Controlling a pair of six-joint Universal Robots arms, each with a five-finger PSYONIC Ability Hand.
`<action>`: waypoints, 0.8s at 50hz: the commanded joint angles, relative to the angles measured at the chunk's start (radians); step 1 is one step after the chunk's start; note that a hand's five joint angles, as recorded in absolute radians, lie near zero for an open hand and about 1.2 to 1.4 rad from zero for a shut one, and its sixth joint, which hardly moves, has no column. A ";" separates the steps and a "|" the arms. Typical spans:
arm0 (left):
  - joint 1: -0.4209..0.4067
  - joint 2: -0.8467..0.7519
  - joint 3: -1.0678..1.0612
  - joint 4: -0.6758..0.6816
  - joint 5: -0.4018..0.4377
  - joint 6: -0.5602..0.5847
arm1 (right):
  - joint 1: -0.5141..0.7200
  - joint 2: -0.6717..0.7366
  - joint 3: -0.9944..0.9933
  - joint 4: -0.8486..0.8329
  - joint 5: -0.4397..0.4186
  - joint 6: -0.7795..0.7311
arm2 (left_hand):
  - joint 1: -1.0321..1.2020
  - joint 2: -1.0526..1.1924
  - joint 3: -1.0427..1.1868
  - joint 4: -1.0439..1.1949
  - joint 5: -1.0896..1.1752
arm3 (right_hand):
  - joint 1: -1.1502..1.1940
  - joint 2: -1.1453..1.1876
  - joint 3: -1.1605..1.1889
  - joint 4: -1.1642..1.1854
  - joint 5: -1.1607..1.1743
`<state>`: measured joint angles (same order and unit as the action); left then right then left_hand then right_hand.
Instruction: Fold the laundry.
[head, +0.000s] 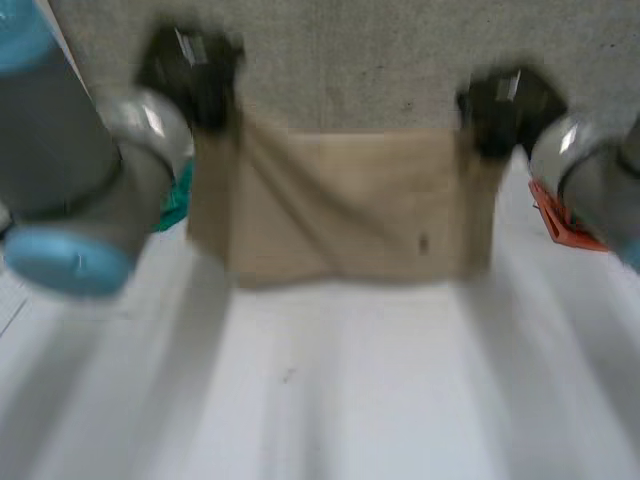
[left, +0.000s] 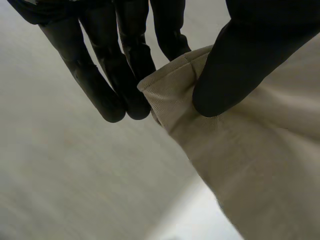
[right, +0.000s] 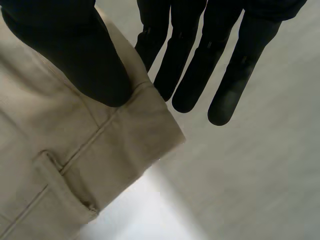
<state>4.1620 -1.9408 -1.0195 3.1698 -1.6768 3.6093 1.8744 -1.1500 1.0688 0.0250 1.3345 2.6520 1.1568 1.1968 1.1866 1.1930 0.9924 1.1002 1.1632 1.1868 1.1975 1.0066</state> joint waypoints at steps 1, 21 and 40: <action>0.038 0.042 0.272 0.166 -0.027 -0.176 | 0.043 -0.054 -0.159 -0.422 0.159 0.256 | 0.240 0.199 0.210 0.203 0.229 | 0.296 0.233 0.209 0.199 0.215; 0.058 -0.012 -0.215 0.097 0.052 -0.254 | 0.065 0.157 0.032 -0.340 0.083 0.155 | 0.240 0.199 0.210 0.203 0.229 | 0.296 0.233 0.209 0.199 0.215; 0.090 0.048 -0.590 -0.100 0.094 -0.120 | 0.048 0.178 0.355 -0.067 0.046 -0.103 | 0.240 0.199 0.210 0.203 0.229 | 0.296 0.233 0.209 0.199 0.215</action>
<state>4.2360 -2.0331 -1.5478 3.2226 -1.5938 3.4360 1.9239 -0.8614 1.3775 -0.1974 1.3813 2.5888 1.1567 1.2002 1.1901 1.1937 0.9924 1.1002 1.1632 1.1886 1.1985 1.0136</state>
